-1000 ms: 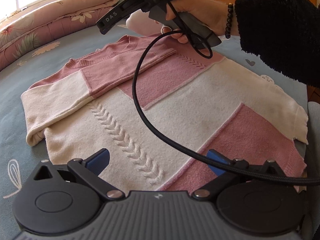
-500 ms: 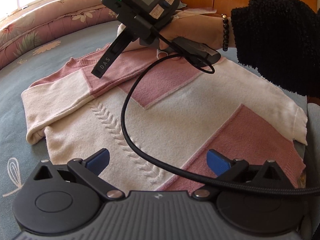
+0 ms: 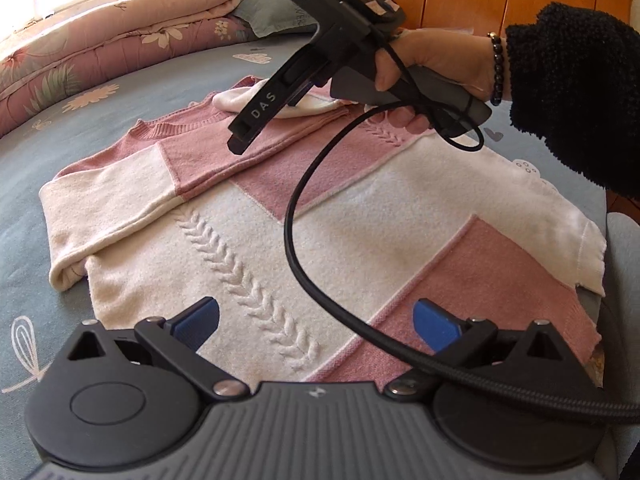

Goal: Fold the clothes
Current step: 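Lower the cream cuff onto the folded pink sleeve near the collar, then open the right tool and lift it off the cream cuff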

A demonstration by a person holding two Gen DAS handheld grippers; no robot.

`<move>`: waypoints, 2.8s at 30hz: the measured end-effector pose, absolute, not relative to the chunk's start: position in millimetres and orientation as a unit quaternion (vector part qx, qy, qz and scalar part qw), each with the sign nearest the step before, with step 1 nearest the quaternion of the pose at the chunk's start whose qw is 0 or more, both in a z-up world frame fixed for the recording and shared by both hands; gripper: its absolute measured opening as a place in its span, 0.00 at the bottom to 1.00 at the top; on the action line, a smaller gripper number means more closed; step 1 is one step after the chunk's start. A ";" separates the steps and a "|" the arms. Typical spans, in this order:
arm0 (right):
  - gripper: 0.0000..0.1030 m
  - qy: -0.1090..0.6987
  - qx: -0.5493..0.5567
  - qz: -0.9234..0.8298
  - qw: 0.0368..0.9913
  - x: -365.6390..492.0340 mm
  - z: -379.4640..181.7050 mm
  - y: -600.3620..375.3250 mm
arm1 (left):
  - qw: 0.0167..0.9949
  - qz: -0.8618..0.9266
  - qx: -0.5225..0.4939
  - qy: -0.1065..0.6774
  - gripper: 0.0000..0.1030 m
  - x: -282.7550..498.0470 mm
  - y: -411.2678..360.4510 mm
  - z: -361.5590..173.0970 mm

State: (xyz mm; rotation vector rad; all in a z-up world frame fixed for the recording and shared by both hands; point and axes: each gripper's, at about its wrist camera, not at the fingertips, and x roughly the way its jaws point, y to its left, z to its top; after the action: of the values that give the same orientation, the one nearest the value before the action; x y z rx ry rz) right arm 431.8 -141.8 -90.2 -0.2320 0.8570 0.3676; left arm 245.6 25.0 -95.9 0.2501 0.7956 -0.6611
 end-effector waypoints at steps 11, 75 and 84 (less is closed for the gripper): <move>1.00 0.430 0.221 0.204 0.852 467.6 -93.8 -225.9 | 0.855 -0.324 0.128 0.385 0.99 245.4 16.4 -100.0; 1.00 0.394 0.161 0.077 0.901 420.1 -90.3 -323.7 | 0.805 -0.449 0.160 0.354 0.99 212.3 -6.5 -90.1; 1.00 0.370 0.051 -0.035 0.927 373.1 -82.4 -366.4 | 0.809 -0.440 0.149 0.360 0.99 221.1 -4.1 -91.2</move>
State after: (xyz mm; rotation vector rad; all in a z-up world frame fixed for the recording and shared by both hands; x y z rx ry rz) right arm 373.1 -366.4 -82.4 0.1041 0.7578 -0.0722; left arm 221.1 -4.1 -91.2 0.3185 0.7687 -0.9399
